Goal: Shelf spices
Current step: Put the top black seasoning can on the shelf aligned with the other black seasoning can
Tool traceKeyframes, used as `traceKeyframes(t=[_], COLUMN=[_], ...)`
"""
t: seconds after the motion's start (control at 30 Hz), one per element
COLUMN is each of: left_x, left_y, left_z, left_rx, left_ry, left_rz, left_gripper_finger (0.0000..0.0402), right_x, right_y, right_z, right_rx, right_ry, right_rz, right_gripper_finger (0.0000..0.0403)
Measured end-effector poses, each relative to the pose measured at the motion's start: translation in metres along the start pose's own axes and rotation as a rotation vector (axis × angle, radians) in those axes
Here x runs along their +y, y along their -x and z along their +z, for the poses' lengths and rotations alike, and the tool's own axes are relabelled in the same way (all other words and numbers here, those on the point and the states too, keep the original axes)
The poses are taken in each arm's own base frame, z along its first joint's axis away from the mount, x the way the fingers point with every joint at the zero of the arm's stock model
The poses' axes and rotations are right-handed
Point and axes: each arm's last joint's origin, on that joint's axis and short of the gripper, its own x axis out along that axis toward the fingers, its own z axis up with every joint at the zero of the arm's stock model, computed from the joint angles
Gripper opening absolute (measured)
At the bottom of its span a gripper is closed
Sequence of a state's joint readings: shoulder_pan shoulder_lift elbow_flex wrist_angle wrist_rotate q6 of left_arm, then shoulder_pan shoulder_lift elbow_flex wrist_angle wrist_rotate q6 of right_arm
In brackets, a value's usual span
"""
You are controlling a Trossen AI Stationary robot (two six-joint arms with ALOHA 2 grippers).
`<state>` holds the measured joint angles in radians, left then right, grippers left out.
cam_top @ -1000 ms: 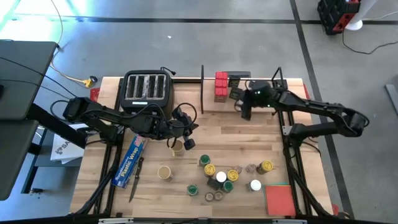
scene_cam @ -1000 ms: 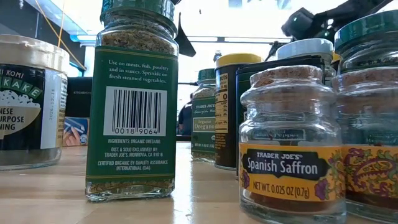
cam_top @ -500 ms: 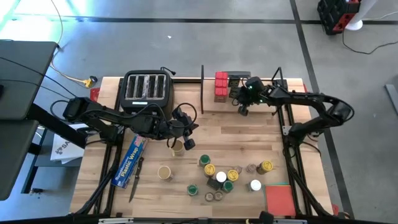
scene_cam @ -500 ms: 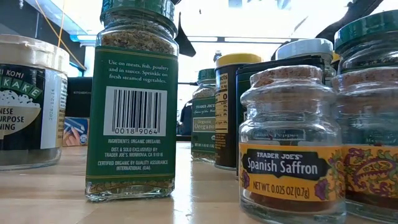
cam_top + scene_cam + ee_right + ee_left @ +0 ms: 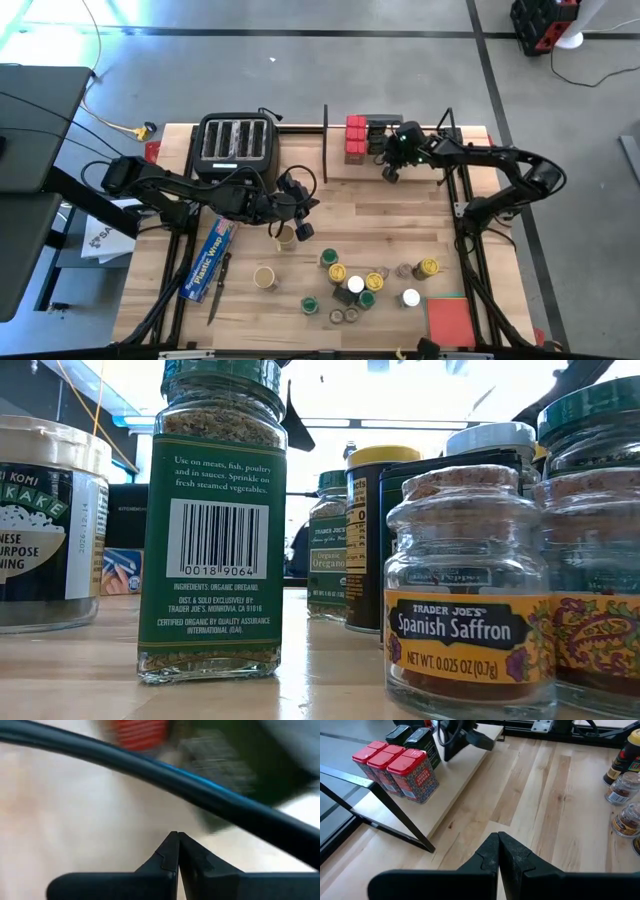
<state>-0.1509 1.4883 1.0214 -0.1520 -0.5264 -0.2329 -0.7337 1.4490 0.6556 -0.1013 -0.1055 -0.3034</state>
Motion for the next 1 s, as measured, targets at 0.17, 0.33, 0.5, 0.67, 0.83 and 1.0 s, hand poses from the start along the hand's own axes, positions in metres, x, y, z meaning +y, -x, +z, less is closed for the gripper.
traceKeyframes(t=[0.17, 0.33, 0.5, 0.67, 0.83, 1.0], left_x=[0.000, 0.000, 0.000, 0.000, 0.000, 0.000], left_y=[0.000, 0.000, 0.000, 0.000, 0.000, 0.000], left_z=[0.000, 0.000, 0.000, 0.000, 0.000, 0.000], left_rx=[0.000, 0.000, 0.000, 0.000, 0.000, 0.000], left_ry=[0.000, 0.000, 0.000, 0.000, 0.001, 0.001], left_rz=[0.000, 0.000, 0.000, 0.000, 0.000, 0.000], left_gripper_finger=[0.0000, 0.0000, 0.0000, 0.0000, 0.0000, 0.0000], right_x=[0.014, 0.014, 0.004, -0.005, -0.010, -0.012], right_y=[-0.001, -0.005, -0.007, -0.008, -0.008, -0.007], right_z=[0.007, 0.015, 0.015, 0.013, 0.012, 0.013], right_rx=[-0.050, -0.114, -0.128, -0.132, -0.140, -0.147], right_ry=[0.030, 0.026, 0.004, -0.014, -0.002, 0.021], right_rz=[0.075, 0.013, -0.050, -0.074, -0.092, -0.099], right_gripper_finger=[0.0002, 0.0002, 0.0002, 0.0002, 0.0002, 0.0002])
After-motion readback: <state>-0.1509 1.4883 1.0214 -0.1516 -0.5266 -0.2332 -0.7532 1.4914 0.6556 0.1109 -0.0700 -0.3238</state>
